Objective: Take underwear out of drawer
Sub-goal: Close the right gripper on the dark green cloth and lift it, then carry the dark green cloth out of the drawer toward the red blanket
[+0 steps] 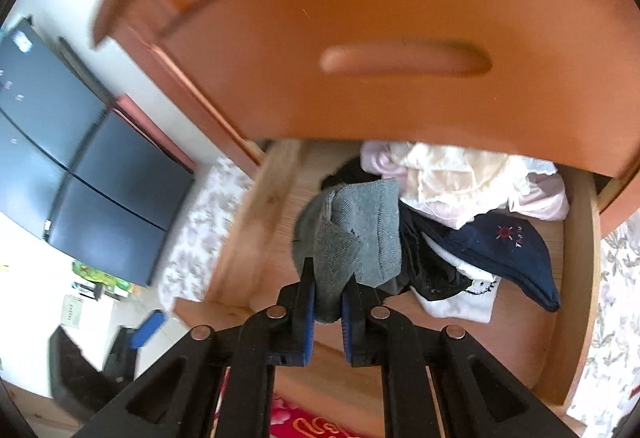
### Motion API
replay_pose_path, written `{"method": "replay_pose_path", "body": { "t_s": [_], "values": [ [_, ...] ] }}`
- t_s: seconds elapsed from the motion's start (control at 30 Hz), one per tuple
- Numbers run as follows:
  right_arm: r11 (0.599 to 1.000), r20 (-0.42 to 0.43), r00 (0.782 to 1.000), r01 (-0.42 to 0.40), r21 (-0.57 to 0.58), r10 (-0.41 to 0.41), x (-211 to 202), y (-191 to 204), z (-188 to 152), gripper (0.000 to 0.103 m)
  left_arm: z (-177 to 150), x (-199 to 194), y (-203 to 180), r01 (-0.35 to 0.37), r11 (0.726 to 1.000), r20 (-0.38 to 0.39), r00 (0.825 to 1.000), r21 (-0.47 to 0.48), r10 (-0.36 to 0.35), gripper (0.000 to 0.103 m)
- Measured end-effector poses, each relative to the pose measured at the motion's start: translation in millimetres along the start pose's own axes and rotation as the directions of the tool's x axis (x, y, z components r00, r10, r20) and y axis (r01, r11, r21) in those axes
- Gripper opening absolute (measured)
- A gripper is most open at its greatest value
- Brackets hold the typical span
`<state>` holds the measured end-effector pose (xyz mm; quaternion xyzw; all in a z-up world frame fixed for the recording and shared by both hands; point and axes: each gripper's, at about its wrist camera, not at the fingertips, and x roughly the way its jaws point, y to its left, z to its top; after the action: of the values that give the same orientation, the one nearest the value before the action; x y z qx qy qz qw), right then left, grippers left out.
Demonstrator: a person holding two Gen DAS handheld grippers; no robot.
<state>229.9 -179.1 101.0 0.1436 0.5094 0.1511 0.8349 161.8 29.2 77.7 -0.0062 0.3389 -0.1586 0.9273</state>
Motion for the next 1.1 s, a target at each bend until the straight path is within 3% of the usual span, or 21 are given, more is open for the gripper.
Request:
{"method": "replay_pose_path", "body": {
  "t_s": [0.17, 0.3, 0.5, 0.6, 0.87, 1.0, 1.1],
  "values": [
    [0.998, 0.102, 0.993, -0.063, -0.013, 0.064, -46.6, 13.5, -8.6, 0.011, 0.9, -3.5, -3.8, 0.0, 1.0, 0.004, 1.0, 0.01, 0.0, 0.103],
    [0.992, 0.197, 0.972, -0.128, -0.017, 0.129, -81.9, 19.5, -14.7, 0.011, 1.6, -5.6, -4.7, -0.003, 1.0, 0.004, 1.0, 0.014, 0.003, 0.103],
    [0.98, 0.346, 0.918, -0.192, -0.047, 0.196, -140.9, 31.6, -20.9, 0.011, 1.7, -7.5, -8.4, -0.005, 1.0, 0.0, 1.0, 0.025, 0.005, 0.103],
    [0.973, 0.421, 0.878, -0.208, -0.095, 0.229, -177.3, 39.6, -27.5, 0.011, 2.0, -8.5, -11.9, -0.007, 0.999, -0.003, 1.0, 0.035, 0.007, 0.103],
    [0.964, 0.554, 0.791, -0.177, -0.201, 0.26, -255.2, 57.7, -62.1, 0.011, 2.6, -12.1, -23.6, -0.013, 0.998, -0.004, 1.0, 0.066, 0.013, 0.103],
    [0.962, 0.584, 0.768, -0.16, -0.221, 0.262, -282.2, 57.6, -86.1, 0.011, 4.2, -15.2, -29.7, -0.016, 0.997, 0.004, 1.0, 0.073, 0.016, 0.103],
    [0.962, 0.595, 0.763, -0.133, -0.238, 0.252, -291.5, 56.4, -103.9, 0.011, 5.4, -17.4, -34.2, -0.019, 0.997, 0.01, 1.0, 0.076, 0.019, 0.103]
  ]
}}
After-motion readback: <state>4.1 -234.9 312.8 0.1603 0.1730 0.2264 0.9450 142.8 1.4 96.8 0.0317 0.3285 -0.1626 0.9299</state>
